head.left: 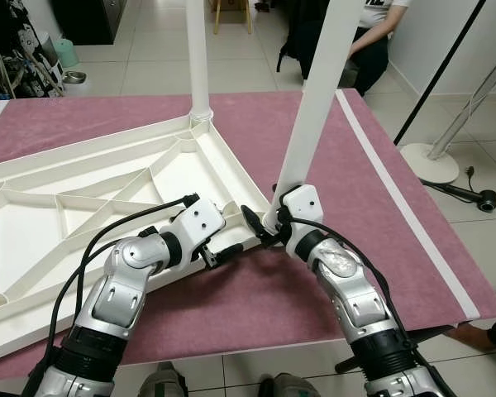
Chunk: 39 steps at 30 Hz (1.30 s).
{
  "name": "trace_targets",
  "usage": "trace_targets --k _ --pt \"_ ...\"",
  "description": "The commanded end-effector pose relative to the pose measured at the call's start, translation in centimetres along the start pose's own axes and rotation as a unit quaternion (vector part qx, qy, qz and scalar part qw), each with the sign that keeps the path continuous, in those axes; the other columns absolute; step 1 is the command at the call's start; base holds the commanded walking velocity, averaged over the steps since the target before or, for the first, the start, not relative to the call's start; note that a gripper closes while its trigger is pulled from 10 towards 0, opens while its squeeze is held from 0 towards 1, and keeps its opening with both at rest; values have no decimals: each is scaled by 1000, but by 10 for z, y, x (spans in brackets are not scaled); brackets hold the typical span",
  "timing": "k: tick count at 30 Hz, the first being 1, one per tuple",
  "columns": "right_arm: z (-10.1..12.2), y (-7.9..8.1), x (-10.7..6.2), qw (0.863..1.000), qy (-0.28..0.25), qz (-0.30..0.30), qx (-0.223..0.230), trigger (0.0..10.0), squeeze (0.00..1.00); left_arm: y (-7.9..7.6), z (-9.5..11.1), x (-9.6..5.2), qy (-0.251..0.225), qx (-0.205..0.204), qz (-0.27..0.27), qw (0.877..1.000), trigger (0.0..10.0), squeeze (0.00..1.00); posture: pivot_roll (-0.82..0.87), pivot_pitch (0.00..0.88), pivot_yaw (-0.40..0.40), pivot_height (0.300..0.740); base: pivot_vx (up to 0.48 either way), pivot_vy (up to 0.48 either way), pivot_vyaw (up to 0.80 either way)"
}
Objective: Building children table
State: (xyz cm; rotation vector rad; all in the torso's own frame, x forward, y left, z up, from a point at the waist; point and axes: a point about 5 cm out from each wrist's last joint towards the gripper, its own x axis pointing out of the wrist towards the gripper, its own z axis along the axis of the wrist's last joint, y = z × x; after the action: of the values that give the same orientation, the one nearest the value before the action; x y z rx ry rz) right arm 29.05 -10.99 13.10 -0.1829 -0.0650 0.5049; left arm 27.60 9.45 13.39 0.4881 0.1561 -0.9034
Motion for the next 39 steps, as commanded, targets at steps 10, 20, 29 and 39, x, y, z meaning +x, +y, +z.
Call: trace_targets --k 10,20,29,39 --pt "-1 0 2 1000 4 -2 -2 10000 1000 7 0 -2 3 -1 53 999 10000 0 17 0 122 740 0 0 0" --pt "0 2 1 1000 2 6 1 10000 1000 8 -1 -3 4 -1 56 998 10000 0 19 0 0 740 0 0 0" --pt "20 -11 -3 998 -45 -14 -45 10000 0 26 22 -14 -73 -7 141 987 10000 0 9 0 0 740 0 0 0" --pt "18 -9 -5 998 -38 -1 -55 10000 0 25 21 -14 -73 -7 141 987 10000 0 5 0 0 740 0 0 0"
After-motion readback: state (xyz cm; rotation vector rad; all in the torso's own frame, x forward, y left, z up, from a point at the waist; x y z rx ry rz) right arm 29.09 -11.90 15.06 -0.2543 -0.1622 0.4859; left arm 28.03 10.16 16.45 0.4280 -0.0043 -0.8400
